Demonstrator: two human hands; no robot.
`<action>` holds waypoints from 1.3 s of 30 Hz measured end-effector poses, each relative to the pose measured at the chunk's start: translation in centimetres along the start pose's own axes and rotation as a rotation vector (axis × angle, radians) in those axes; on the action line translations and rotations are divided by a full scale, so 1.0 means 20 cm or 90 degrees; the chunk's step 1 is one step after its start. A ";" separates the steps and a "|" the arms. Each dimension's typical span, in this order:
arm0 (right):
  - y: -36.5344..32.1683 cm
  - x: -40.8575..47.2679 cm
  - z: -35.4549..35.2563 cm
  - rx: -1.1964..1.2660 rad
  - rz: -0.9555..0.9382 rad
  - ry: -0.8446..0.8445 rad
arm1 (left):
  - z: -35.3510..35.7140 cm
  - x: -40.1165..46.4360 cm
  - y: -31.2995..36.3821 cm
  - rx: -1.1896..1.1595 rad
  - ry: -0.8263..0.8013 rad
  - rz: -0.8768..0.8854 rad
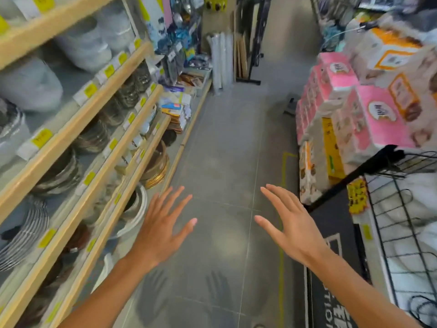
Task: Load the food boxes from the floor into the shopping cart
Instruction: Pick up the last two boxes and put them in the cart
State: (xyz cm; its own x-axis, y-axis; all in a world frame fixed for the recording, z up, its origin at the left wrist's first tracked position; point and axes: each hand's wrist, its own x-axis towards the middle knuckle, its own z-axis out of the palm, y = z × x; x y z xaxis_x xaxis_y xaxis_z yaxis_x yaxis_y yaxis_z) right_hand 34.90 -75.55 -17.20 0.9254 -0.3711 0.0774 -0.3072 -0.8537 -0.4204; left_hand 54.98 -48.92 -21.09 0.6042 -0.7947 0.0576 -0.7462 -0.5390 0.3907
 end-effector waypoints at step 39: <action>0.40 0.35 3.39 0.101 -0.112 -0.204 | 2.27 -0.78 -1.94 0.073 -0.018 -0.253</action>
State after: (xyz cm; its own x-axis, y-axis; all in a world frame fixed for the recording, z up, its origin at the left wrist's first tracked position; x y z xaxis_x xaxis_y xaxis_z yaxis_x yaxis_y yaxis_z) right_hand 53.89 -60.18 -81.22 0.9910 -0.0702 -0.1142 -0.1227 -0.8176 -0.5626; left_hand 61.83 -28.22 -78.93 0.8449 -0.5250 -0.1028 -0.4836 -0.8316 0.2731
